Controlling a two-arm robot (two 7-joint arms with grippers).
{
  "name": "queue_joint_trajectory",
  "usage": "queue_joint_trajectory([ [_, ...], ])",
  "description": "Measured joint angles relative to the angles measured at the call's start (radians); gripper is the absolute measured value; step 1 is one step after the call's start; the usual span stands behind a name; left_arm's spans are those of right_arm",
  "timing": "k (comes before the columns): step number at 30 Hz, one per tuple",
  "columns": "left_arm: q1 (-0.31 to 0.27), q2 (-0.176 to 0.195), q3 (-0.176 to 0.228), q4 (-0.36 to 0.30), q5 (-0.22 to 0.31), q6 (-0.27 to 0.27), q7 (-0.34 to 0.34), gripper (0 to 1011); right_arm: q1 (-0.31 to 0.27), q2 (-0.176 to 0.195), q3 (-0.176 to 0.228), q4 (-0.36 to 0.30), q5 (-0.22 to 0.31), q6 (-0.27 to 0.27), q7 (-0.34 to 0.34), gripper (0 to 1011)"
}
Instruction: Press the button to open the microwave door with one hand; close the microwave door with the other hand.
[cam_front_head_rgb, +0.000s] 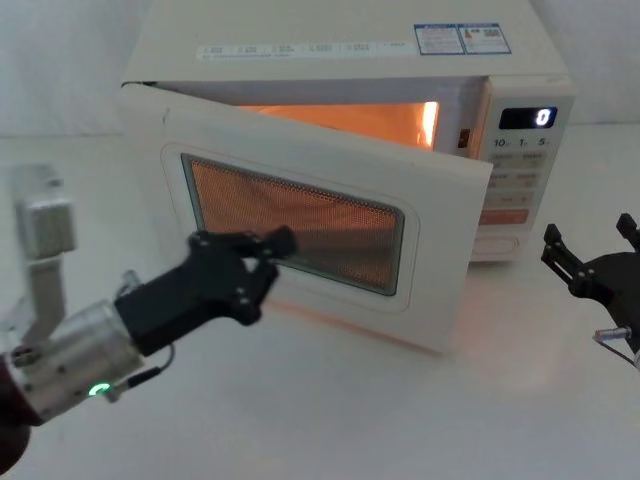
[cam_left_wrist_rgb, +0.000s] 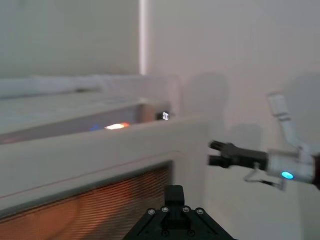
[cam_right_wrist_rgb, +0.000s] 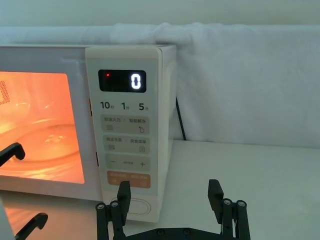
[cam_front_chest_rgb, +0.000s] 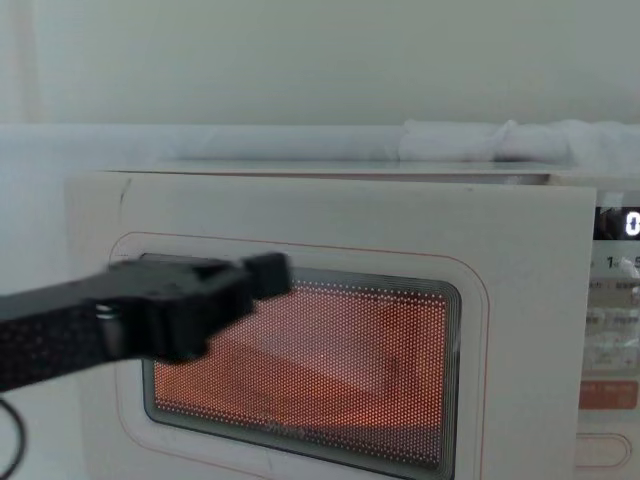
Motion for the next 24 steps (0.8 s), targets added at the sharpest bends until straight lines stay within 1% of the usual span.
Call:
queue_joint_trajectory([
  [1, -0.024, 0.004, 0.024, 0.004, 0.002, 0.021, -0.011, 0, 0.000, 0.000, 0.000, 0.000, 0.000, 0.000, 0.000, 1000],
  [3, -0.047, 0.005, 0.047, 0.009, 0.004, 0.037, -0.021, 0, 0.000, 0.000, 0.000, 0.000, 0.000, 0.000, 0.000, 1000],
  [4, -0.071, 0.005, 0.069, 0.015, 0.006, 0.052, -0.031, 0, 0.000, 0.000, 0.000, 0.000, 0.000, 0.000, 0.000, 1000],
  [7, -0.105, 0.002, 0.101, 0.024, 0.011, 0.071, -0.043, 0, 0.000, 0.000, 0.000, 0.000, 0.000, 0.000, 0.000, 1000],
  [8, -0.128, -0.002, 0.123, 0.031, 0.018, 0.079, -0.050, 0, 0.000, 0.000, 0.000, 0.000, 0.000, 0.000, 0.000, 1000],
  [12, -0.176, -0.015, 0.174, 0.047, 0.043, 0.091, -0.055, 0, 0.000, 0.000, 0.000, 0.000, 0.000, 0.000, 0.000, 1000],
  [13, -0.194, -0.022, 0.194, 0.052, 0.053, 0.095, -0.055, 0, 0.000, 0.000, 0.000, 0.000, 0.000, 0.000, 0.000, 1000],
  [18, -0.237, -0.044, 0.241, 0.060, 0.068, 0.105, -0.052, 0, 0.000, 0.000, 0.000, 0.000, 0.000, 0.000, 0.000, 1000],
  [24, -0.273, -0.069, 0.282, 0.070, 0.076, 0.105, -0.034, 0, 0.000, 0.000, 0.000, 0.000, 0.000, 0.000, 0.000, 1000],
])
